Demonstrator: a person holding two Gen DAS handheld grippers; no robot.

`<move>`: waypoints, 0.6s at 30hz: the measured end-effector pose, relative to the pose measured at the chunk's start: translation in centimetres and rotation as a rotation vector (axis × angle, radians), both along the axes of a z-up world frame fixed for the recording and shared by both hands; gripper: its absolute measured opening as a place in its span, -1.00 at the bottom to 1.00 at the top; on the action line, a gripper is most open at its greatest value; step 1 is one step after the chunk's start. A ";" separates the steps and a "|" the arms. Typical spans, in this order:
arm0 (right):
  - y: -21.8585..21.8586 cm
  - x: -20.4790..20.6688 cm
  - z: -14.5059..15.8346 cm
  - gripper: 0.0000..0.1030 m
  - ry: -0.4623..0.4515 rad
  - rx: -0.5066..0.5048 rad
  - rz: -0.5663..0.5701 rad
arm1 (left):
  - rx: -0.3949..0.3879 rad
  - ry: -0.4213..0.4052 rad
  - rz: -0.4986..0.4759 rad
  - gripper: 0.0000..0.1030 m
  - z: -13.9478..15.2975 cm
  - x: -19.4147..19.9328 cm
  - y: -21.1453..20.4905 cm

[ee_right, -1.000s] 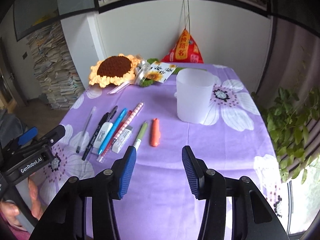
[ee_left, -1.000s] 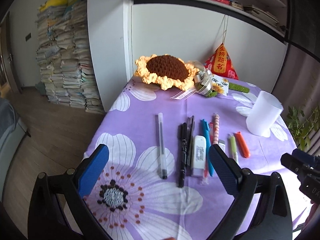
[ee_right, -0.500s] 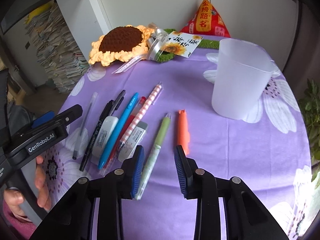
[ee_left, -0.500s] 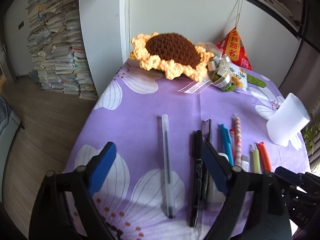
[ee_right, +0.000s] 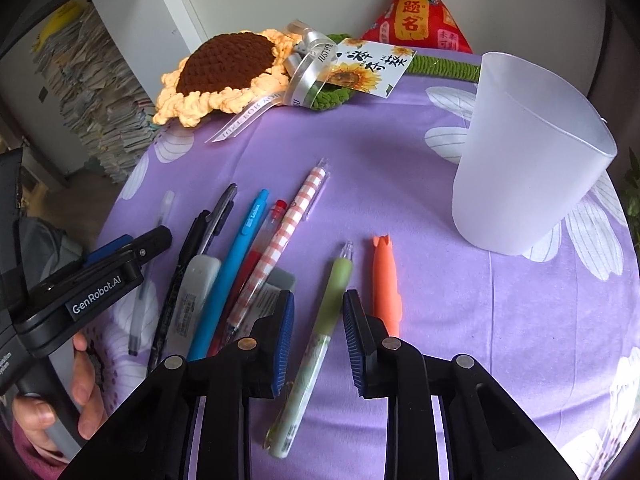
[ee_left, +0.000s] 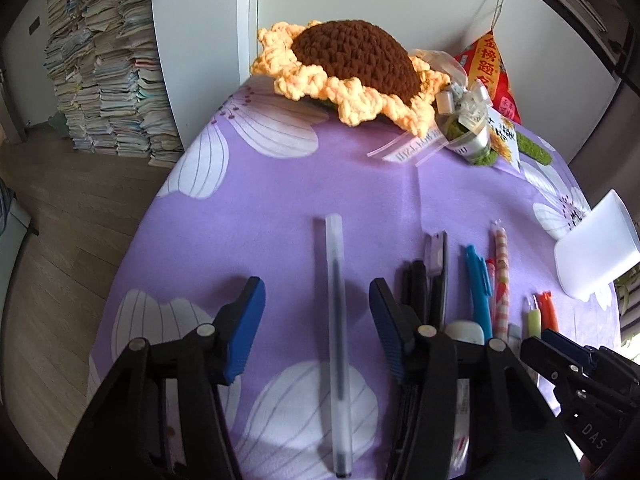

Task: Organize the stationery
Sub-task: 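Grasp the green highlighter with the right tool while the left tool grasps the clear gel pen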

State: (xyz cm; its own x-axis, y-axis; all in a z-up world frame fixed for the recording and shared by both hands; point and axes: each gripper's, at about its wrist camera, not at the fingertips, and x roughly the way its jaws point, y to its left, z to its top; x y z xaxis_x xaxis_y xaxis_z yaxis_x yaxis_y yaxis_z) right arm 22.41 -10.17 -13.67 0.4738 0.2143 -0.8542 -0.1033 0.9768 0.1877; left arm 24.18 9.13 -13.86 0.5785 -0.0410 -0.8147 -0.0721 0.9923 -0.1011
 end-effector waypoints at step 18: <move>-0.1 0.1 1.0 -0.78 -0.022 0.018 0.001 | -0.008 -0.057 -0.014 -0.82 0.8 0.2 -0.1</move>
